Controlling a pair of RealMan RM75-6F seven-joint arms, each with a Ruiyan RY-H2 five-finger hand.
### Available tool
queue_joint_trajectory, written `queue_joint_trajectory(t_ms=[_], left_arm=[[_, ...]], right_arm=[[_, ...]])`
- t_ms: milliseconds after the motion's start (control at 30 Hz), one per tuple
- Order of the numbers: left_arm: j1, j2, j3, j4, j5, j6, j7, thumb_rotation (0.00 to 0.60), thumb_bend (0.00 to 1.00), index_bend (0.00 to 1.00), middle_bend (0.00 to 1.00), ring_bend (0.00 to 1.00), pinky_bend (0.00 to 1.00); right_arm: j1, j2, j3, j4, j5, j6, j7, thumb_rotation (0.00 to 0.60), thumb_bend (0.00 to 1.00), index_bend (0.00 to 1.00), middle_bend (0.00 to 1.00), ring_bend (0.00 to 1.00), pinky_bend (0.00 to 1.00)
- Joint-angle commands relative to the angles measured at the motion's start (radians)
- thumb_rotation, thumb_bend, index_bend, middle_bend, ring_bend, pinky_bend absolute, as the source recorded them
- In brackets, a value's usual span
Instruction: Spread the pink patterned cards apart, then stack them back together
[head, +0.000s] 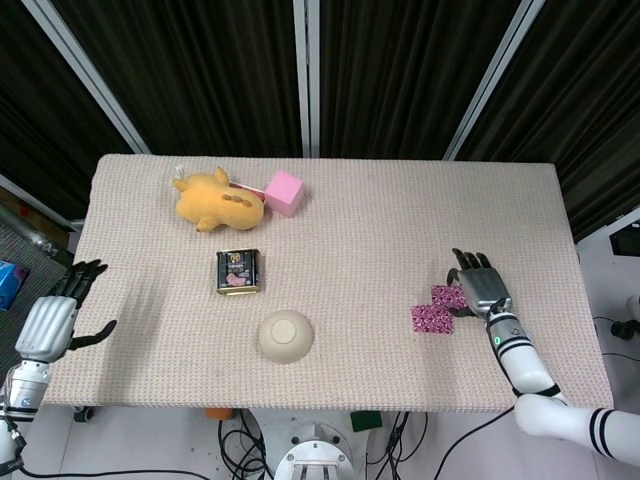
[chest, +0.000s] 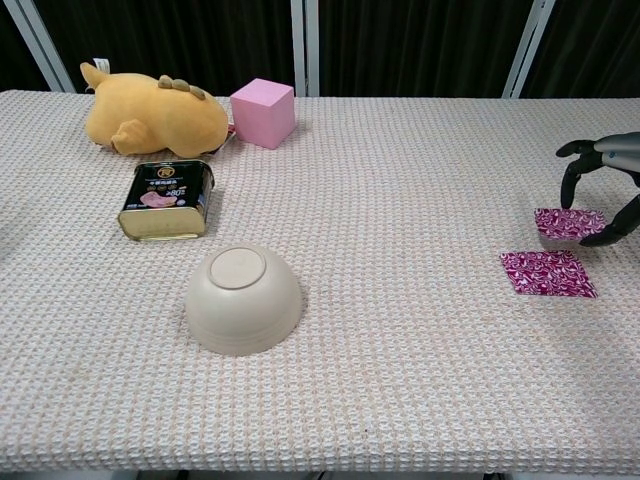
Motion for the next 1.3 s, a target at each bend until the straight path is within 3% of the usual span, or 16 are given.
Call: queue_joint_trajectory(t_ms=[33,300,767,1000,1300], left_arm=[[0.005,0.000,0.003,0.007,0.007,0.009,-0.010,0.547,0.24,0.10,0.05,0.03,0.20],[0.008,-0.007,0.008,0.035,0.009,0.010,-0.035,0.548,0.24,0.10,0.05,0.03,0.20],[0.010,-0.012,0.010,0.052,0.012,0.013,-0.057,0.547,0.23,0.10,0.05,0.03,0.20],[0.011,-0.014,0.010,0.054,0.012,0.013,-0.057,0.547,0.24,0.10,0.05,0.03,0.20],[0.014,-0.012,0.009,0.055,0.011,0.018,-0.059,0.549,0.24,0.10,0.05,0.03,0.20]], right_arm=[[-0.010,0.016,-0.016,-0.057,-0.011,0.009,0.001,0.600,0.48,0.45,0.01,0.00,0.00],[-0.011,-0.025,-0.041,-0.085,-0.006,0.039,-0.040,0.600,0.48,0.45,0.02,0.00,0.00],[-0.002,-0.050,-0.039,-0.091,0.010,0.057,-0.058,0.600,0.47,0.43,0.02,0.00,0.00],[0.001,-0.051,-0.045,-0.090,0.022,0.049,-0.059,0.600,0.38,0.38,0.01,0.00,0.00],[-0.009,-0.040,-0.053,-0.101,0.018,0.070,-0.057,0.600,0.35,0.35,0.01,0.00,0.00]])
